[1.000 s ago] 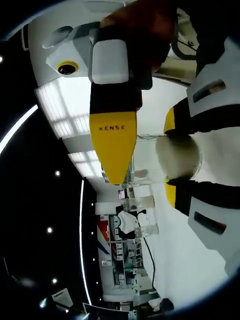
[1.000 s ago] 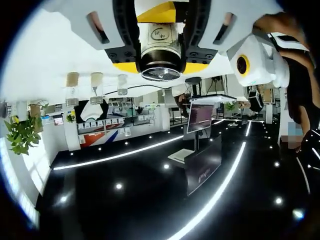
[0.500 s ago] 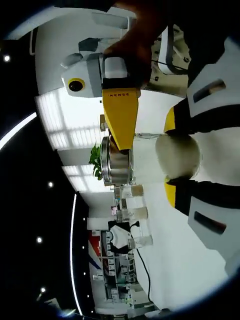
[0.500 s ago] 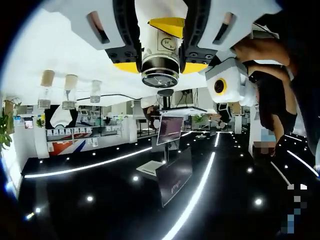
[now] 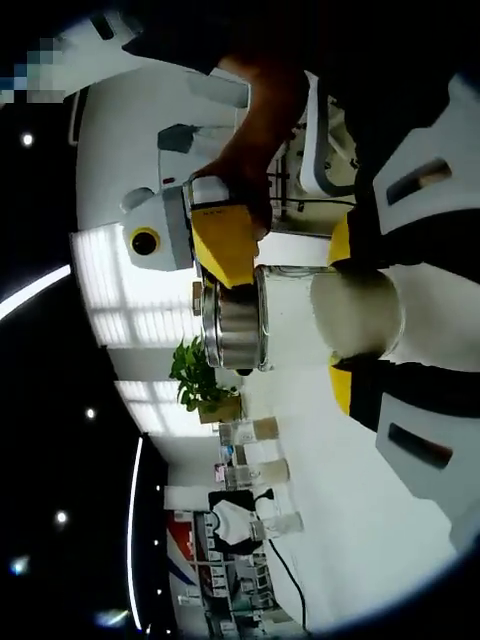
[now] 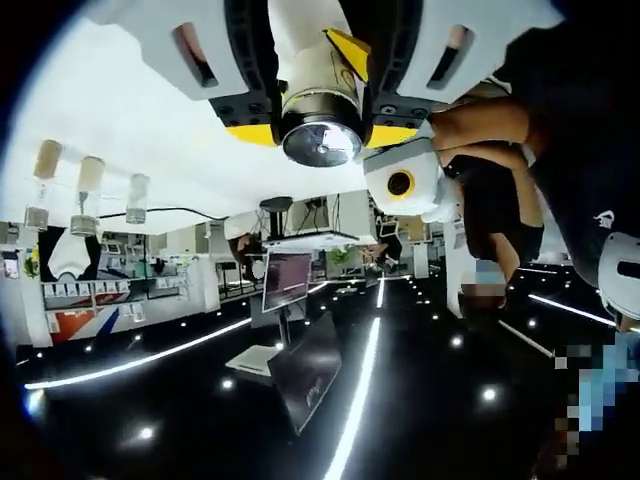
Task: Rotate the seasoning bottle until the label or dispensing opening points toward the visible target arrow and the bottle remains upright within the marked orientation range
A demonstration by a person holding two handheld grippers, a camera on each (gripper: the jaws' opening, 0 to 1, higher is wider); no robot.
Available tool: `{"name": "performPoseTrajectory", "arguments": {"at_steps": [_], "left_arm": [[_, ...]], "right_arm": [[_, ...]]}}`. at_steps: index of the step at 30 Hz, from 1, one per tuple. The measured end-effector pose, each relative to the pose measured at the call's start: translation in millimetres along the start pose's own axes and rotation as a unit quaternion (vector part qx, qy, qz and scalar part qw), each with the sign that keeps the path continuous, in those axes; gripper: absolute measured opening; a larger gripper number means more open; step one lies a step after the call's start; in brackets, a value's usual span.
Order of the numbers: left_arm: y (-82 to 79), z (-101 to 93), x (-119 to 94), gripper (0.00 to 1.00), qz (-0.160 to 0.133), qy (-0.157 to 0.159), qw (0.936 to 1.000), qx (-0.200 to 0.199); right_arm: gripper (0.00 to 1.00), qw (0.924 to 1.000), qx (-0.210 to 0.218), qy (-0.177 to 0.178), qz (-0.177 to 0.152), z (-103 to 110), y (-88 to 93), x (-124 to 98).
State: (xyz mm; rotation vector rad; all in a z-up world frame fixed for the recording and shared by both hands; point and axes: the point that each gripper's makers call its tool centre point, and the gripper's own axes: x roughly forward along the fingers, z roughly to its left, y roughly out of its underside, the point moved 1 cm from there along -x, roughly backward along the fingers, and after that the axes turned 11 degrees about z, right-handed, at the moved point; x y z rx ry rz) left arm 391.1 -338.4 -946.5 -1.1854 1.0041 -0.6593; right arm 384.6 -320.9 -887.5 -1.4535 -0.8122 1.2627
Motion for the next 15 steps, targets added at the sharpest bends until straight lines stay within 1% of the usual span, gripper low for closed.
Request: {"name": "performPoseTrajectory", "arguments": {"at_steps": [3, 5, 7, 11, 13, 15], "left_arm": [[-0.5, 1.1, -2, 0.37, -0.001, 0.002, 1.0, -0.003], [-0.9, 3.6, -2, 0.37, -0.002, -0.008, 1.0, 0.004], [0.0, 6.7, -2, 0.38, 0.0, -0.019, 0.9998, 0.009], [0.7, 13.3, -3, 0.39, -0.002, -0.034, 0.9994, 0.002], [1.6, 21.9, -3, 0.49, 0.003, -0.065, 0.9978, 0.012], [1.1, 32.3, -5, 0.66, 0.007, -0.099, 0.9948, 0.022]], "right_arm": [[0.28, 0.9999, 0.011, 0.004, -0.005, 0, -1.0, 2], [0.28, 0.9999, -0.003, 0.013, -0.009, 1, -2.8, 5], [0.28, 0.9996, -0.013, 0.024, -0.006, 0, -3.9, 9], [0.28, 0.9995, -0.009, 0.03, -0.007, -5, -6.8, 16], [0.28, 0.9995, 0.008, 0.025, -0.017, -8, -11.5, 19], [0.28, 0.9994, 0.013, 0.026, -0.02, -10, -14.9, 24]]}}
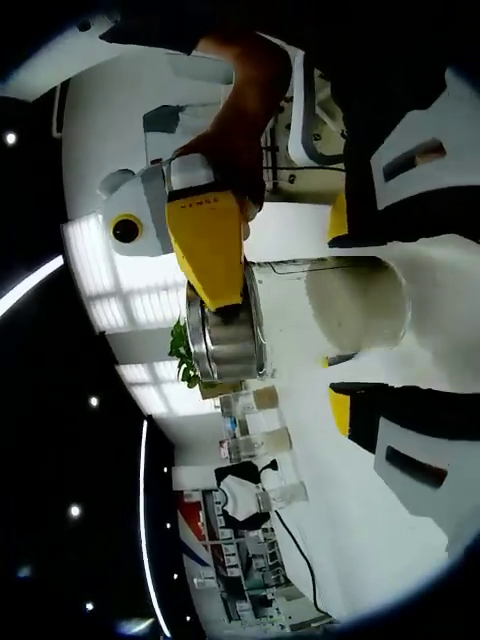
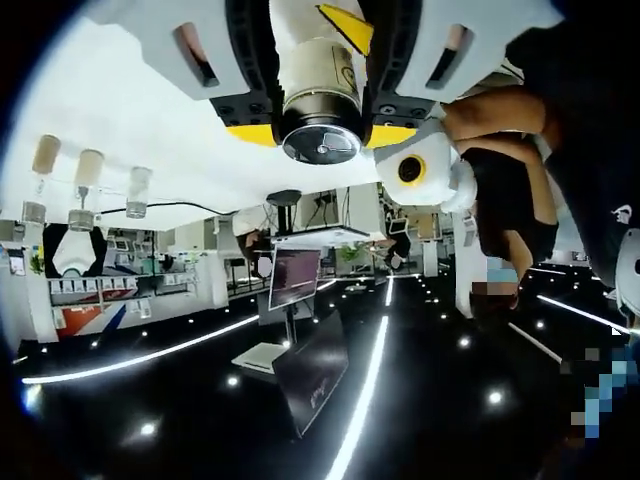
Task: Rotate the seasoning bottle until the label or dispensing opening points toward the visible target arrow and the bottle remains upright within the marked orientation range
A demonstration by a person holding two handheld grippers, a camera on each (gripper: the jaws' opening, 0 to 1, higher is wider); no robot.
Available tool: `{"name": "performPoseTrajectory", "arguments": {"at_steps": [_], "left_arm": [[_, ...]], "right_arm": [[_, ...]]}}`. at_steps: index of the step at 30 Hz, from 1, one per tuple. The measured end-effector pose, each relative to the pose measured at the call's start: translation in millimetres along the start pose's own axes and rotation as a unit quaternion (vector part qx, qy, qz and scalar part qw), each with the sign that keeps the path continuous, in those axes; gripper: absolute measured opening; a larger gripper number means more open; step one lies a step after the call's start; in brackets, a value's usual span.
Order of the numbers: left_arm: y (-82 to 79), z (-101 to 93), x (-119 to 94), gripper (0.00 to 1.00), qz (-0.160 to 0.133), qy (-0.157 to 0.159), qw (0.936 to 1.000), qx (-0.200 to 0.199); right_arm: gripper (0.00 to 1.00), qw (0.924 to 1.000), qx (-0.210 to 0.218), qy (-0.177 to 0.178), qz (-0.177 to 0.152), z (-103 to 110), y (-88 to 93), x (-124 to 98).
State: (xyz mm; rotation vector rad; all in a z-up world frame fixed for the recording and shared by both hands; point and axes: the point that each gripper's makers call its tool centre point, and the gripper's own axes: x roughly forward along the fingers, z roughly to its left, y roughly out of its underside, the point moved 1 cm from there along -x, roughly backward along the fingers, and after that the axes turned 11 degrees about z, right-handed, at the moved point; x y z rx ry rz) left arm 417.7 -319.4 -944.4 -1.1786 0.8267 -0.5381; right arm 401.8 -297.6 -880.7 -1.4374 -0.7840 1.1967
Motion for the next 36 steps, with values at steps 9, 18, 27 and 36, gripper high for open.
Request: {"name": "performPoseTrajectory", "arguments": {"at_steps": [9, 18, 27, 36], "left_arm": [[3.4, 29.7, -14, 0.91, 0.004, -0.043, 0.9978, -0.05], [5.3, 56.7, -30, 1.0, -0.004, -0.077, 0.9916, -0.104], [-0.1, 69.5, -43, 1.0, -0.015, -0.114, 0.9886, -0.097], [-0.2, 79.1, -50, 1.0, -0.02, -0.141, 0.9848, -0.1]], "right_arm": [[0.28, 0.9992, -0.021, 0.028, 0.017, -21, -9.0, 21], [0.28, 0.9984, -0.003, 0.051, 0.023, -47, -8.7, 45], [0.28, 0.9968, -0.001, 0.073, 0.032, -73, -7.3, 77], [0.28, 0.9952, 0.01, 0.09, 0.035, -93, -1.0, 101]]}}
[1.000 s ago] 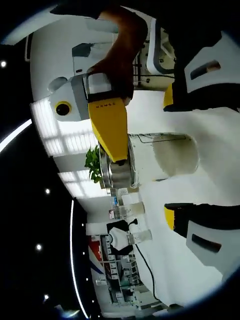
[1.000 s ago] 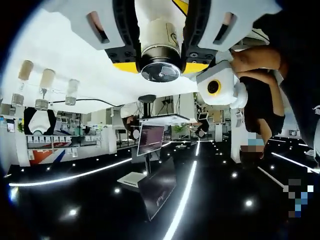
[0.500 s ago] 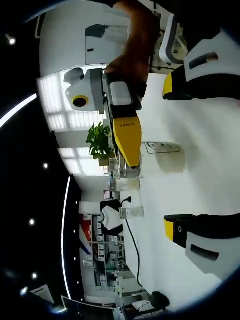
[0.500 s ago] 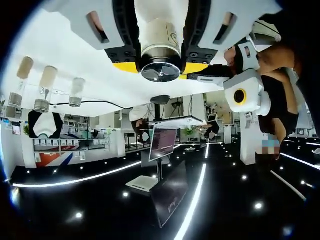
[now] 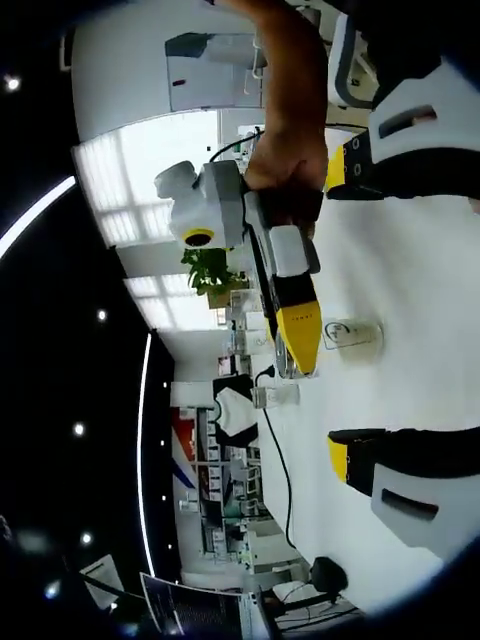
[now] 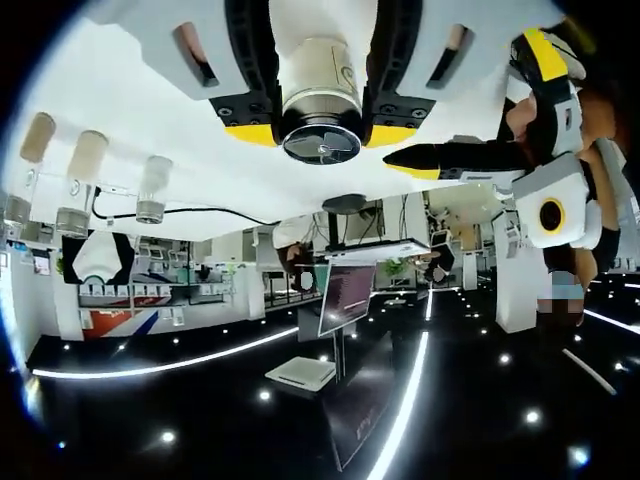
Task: Rotate the seasoning bottle until the label or dispensing opening points toward the visible target arrow and the bottle remains upright within the marked orientation range
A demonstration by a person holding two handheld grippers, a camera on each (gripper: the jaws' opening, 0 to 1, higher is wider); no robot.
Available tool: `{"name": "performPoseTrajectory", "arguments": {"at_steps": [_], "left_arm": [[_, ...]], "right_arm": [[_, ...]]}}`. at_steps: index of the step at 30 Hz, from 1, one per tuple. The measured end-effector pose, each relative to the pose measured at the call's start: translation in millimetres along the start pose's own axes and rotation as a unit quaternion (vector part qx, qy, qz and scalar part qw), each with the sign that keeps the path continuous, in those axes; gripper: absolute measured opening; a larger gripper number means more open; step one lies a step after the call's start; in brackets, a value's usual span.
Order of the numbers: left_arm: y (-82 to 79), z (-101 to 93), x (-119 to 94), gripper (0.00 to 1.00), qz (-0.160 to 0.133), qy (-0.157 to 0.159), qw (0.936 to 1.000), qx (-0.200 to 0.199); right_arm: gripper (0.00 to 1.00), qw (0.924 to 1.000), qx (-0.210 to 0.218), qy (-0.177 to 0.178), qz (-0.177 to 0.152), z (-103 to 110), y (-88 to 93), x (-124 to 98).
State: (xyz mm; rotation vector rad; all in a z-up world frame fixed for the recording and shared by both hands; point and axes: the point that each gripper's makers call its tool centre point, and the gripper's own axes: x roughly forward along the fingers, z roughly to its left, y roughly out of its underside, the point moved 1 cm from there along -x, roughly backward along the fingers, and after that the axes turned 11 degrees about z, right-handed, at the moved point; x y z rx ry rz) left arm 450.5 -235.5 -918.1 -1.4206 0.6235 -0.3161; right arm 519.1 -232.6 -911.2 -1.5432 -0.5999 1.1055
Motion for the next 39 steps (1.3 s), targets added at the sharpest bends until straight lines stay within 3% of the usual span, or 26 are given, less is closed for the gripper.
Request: {"name": "performPoseTrajectory", "arguments": {"at_steps": [7, 20, 29, 39], "left_arm": [[5.6, 1.4, -1, 1.0, 0.015, -0.005, 0.9998, 0.008], [5.4, 0.7, -3, 1.0, 0.017, -0.002, 0.9998, 0.007], [7.4, -1.5, 0, 1.0, 0.02, 0.003, 0.9998, 0.003], [12.7, 5.7, -1, 1.0, 0.028, -0.008, 0.9995, -0.007]], "right_arm": [[0.28, 0.9999, 0.003, 0.01, -0.003, -14, -10.8, 17], [0.28, 0.9996, 0.023, 0.016, -0.001, -37, -11.0, 30], [0.29, 0.9994, 0.004, 0.035, 0.002, -41, -11.8, 32], [0.29, 0.9987, 0.001, 0.047, -0.021, -41, -10.6, 33]]}}
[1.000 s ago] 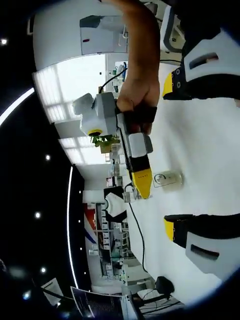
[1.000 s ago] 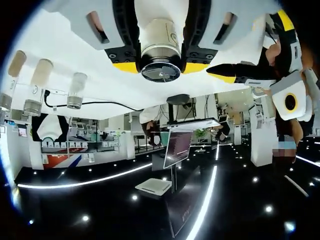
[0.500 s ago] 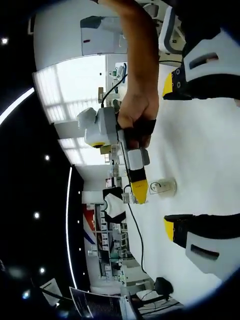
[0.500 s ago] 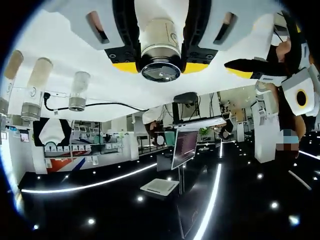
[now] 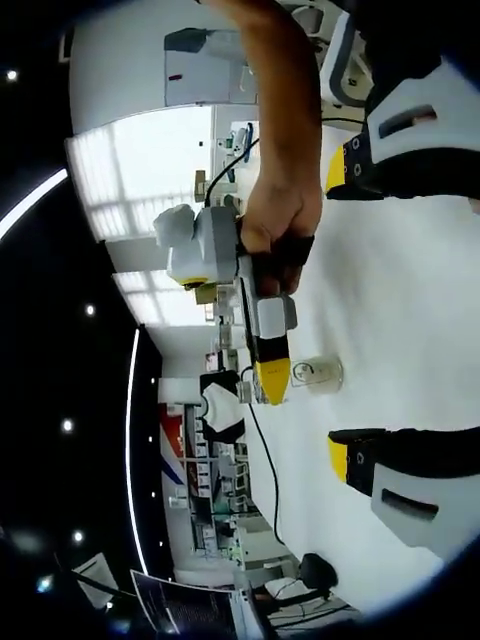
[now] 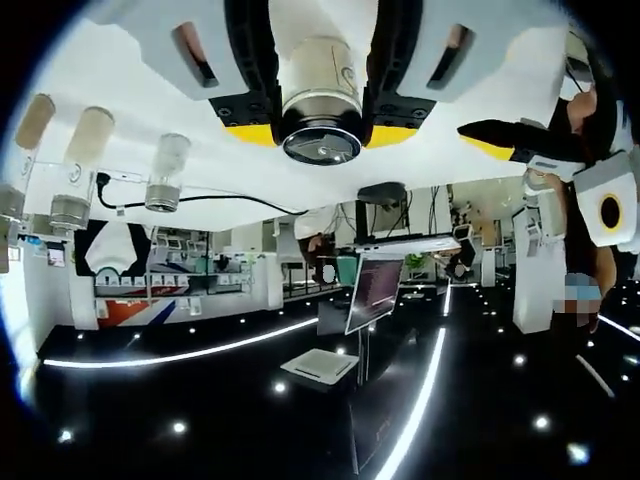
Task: Rotate the seasoning bottle until the label or dispensing opening points toward the visible target arrow and the bottle remains upright within the marked orientation range
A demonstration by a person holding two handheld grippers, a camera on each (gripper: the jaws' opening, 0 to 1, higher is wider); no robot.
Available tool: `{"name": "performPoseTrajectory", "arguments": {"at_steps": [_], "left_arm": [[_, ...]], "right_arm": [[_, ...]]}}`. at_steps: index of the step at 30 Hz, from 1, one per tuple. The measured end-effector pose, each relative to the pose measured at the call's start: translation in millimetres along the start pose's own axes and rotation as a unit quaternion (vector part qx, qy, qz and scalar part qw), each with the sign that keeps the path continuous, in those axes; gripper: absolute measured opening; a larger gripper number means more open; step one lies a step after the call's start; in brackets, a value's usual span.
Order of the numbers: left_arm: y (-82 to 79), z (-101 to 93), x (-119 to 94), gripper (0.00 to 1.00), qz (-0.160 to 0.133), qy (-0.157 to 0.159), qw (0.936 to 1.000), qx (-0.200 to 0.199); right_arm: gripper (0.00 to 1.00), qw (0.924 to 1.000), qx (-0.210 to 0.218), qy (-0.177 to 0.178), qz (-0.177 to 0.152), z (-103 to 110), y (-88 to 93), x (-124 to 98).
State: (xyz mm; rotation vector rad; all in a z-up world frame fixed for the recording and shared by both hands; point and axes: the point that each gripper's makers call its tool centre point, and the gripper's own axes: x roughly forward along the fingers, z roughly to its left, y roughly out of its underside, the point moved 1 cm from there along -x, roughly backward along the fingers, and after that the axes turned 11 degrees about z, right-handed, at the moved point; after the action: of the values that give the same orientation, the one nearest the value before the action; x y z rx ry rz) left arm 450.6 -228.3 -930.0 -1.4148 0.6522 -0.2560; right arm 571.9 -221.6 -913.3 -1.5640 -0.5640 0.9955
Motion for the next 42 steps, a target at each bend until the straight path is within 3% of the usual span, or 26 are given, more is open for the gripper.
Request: {"name": "performPoseTrajectory", "arguments": {"at_steps": [5, 9, 12, 16, 20, 24, 31, 33, 42], "left_arm": [[0.7, 3.9, -3, 1.0, 0.0, -0.003, 1.0, -0.008], [-0.1, 5.1, -4, 1.0, -0.003, -0.004, 1.0, -0.009], [0.7, 5.5, -4, 1.0, -0.002, -0.002, 0.9999, -0.011], [1.3, 4.5, -4, 1.0, 0.001, 0.001, 0.9999, -0.012], [1.2, 3.4, -3, 1.0, 0.004, 0.003, 1.0, -0.003], [1.5, 4.7, -4, 1.0, 0.009, -0.001, 1.0, 0.001], [3.3, 8.3, -5, 1.0, 0.011, 0.0, 0.9999, -0.003], [4.6, 7.8, -5, 1.0, 0.012, 0.003, 0.9999, -0.006], [2.2, 5.5, -3, 1.0, 0.01, 0.011, 0.9999, -0.007]], "right_arm": [[0.29, 0.9998, -0.003, 0.021, 0.003, -1, 0.1, 1], [0.29, 0.9999, -0.003, 0.016, 0.003, -2, 0.0, 2], [0.32, 0.9995, 0.015, 0.014, 0.024, -2, 2.0, 5], [0.37, 0.9989, -0.009, 0.021, 0.041, -2, 6.2, 5], [0.37, 0.9997, 0.011, 0.013, 0.018, -6, -9.2, -3], [0.4, 0.9997, 0.006, 0.018, 0.016, -13, -22.4, -8], [0.39, 0.9994, 0.016, 0.031, -0.003, -37, -47.0, -12], [0.39, 0.9985, 0.011, 0.054, 0.001, -53, -49.4, -10], [0.42, 0.9906, -0.004, 0.126, 0.053, -111, -22.2, 13]]}}
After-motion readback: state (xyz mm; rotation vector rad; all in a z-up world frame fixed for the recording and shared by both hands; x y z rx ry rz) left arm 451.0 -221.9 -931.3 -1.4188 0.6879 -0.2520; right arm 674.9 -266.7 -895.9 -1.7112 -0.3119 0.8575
